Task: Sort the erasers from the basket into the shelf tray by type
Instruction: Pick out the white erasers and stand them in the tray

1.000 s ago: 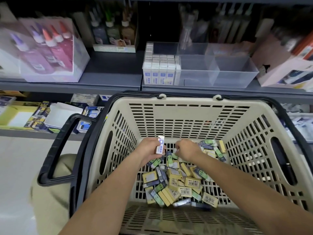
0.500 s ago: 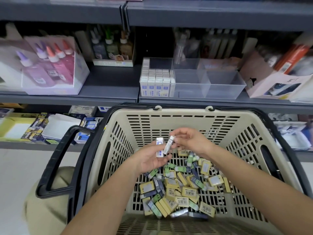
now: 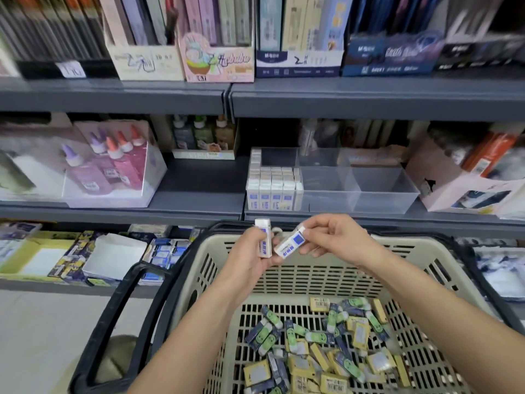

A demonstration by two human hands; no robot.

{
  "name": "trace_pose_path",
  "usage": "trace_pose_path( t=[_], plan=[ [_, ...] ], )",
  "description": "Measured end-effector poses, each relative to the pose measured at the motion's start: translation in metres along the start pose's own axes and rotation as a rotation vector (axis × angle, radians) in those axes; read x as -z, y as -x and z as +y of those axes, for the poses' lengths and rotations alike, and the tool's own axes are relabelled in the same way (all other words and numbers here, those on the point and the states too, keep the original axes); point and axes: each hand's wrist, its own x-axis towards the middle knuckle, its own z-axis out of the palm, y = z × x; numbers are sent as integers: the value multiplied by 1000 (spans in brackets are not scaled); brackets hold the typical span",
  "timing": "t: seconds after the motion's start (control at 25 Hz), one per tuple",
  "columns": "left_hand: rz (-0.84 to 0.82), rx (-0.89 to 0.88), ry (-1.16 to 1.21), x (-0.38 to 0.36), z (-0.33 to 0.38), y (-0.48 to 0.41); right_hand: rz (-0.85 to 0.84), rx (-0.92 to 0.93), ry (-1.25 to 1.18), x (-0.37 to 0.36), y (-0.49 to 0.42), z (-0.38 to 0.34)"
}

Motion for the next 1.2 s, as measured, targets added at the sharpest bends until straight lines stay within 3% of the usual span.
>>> trace_pose_path(
  t=[0.28,0.4,0.48,0.56,0.64,1.0,1.08,1.2],
  plan=[
    [238,-424,-466,12,43,-47,134,149,87,20,-59,-44],
    [361,-534,-420,20,49,-68,247,230,268,27,-100,-62],
    [392,-554,-378,23,46,-74,358,220,524,31,-129,-70],
    [392,-552,-358,26,41,-78,364,178,802,30,-152,-71],
    [389,-543,-333,29,40,-81,301,189,890,27,-169,-67],
    [339,-520,-295,31,44,-84,48,179,961,15,-189,-51],
    [325,-523,-302,31,44,-84,89,206,952,12,-178,-57],
    [309,-517,-309,29,41,-83,166,298,672,-2,-150,-65]
  ],
)
